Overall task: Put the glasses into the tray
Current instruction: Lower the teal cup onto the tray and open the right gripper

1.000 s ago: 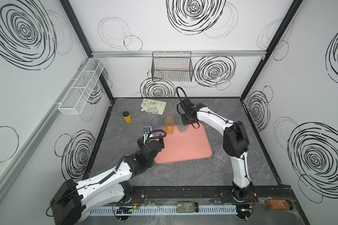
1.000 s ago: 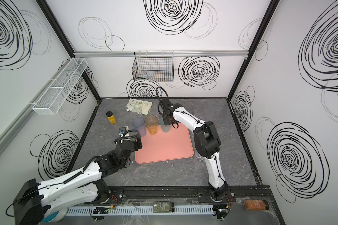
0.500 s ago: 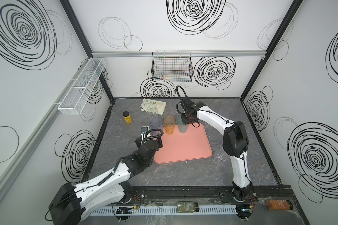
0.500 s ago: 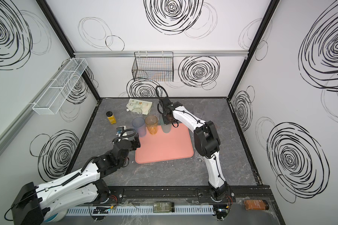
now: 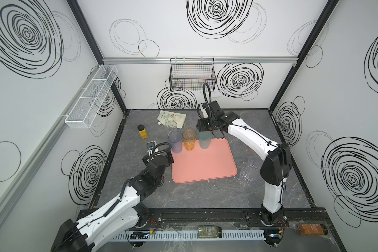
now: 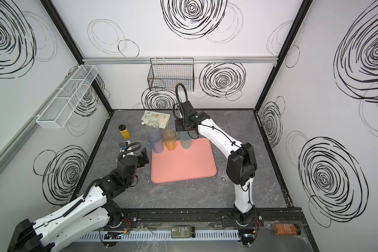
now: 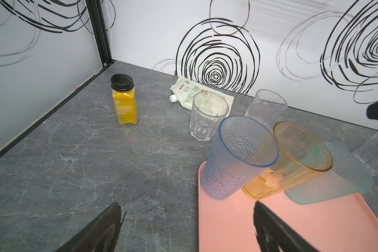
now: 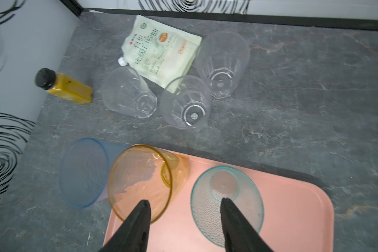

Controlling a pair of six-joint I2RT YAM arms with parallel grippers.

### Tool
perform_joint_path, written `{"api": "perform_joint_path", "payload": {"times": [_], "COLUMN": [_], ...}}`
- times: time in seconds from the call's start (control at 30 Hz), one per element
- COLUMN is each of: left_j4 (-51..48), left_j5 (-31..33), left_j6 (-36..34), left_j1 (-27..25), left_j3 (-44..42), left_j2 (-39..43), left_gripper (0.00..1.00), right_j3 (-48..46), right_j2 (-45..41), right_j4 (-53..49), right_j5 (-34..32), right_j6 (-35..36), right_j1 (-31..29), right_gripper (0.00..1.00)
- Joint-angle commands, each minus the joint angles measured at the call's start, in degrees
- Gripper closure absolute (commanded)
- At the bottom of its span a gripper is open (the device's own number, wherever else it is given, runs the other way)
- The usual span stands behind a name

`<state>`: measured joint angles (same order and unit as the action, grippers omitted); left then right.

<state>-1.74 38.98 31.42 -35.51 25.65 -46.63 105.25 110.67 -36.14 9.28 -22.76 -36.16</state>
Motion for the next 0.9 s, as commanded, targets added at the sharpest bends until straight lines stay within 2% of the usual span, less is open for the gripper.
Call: {"api": "perform_joint_path", "payload": {"times": [0.0, 0.13, 0.53, 0.87], "left_j4": [0.4, 0.9, 1.5, 2.1], "left_j5": [-0.4, -0.4, -0.8, -1.5], "left_j6": [1.1, 1.3, 1.5, 1.7], "left_j1": [0.4, 0.3, 0.1, -0.3], "left_j3": [-0.4, -0.8, -1.0, -0.7], "left_j2": [0.5, 0.4, -0.1, -1.7], "left_gripper": [0.04, 0.04, 0.04, 0.04], "right_j3": [3.5, 8.0, 8.5, 8.7], "right_j2": [3.1, 6.8, 10.4, 11.9], "right_j4": [0.1, -4.3, -5.1, -5.4], "right_j5": [1.3, -0.1, -7.0, -8.0], "right_j6": [-0.4, -0.4, 1.4, 2.1], "right_j1": [-1.4, -2.7, -4.7, -4.8], "right_gripper": [0.42, 0.42, 0.48, 0.67]}}
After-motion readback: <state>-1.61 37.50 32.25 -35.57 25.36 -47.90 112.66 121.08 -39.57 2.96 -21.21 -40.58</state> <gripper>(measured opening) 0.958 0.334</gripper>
